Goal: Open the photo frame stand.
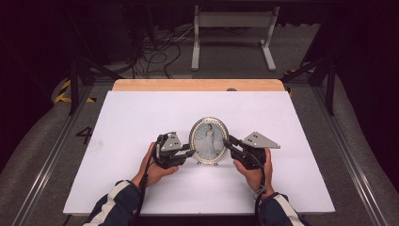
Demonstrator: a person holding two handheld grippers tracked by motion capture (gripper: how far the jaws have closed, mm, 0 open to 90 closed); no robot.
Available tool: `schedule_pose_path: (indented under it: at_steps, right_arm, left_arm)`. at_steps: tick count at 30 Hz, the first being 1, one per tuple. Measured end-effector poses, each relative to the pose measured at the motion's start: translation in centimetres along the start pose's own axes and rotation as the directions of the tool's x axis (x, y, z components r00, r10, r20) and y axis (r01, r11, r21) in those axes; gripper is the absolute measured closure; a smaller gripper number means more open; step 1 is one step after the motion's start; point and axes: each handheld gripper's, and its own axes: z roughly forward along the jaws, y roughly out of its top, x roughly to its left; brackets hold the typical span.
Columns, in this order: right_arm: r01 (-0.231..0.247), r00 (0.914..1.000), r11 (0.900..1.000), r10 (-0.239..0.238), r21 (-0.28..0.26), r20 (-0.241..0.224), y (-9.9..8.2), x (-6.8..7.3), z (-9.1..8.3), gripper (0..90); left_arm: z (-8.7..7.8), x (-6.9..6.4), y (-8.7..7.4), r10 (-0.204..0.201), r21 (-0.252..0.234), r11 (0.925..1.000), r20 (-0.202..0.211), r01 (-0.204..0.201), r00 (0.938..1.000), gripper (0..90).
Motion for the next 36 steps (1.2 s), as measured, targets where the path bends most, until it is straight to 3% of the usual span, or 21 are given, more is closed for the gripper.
schedule_pose_path:
  at_steps: [25,36]
  right_arm:
    - [0.006,1.0,0.9998,-0.006,0.018,-0.005,-0.16,0.01,0.02,73.1]
    - [0.028,0.9996,0.999,-0.028,0.036,0.001,-0.21,0.29,0.16,70.4]
  left_arm:
    - [0.02,0.26,0.07,0.007,0.002,1.0,0.01,-0.007,0.9999,71.0]
    - [-0.02,0.0,0.11,0.021,0.009,0.9997,-0.01,-0.021,0.9997,70.8]
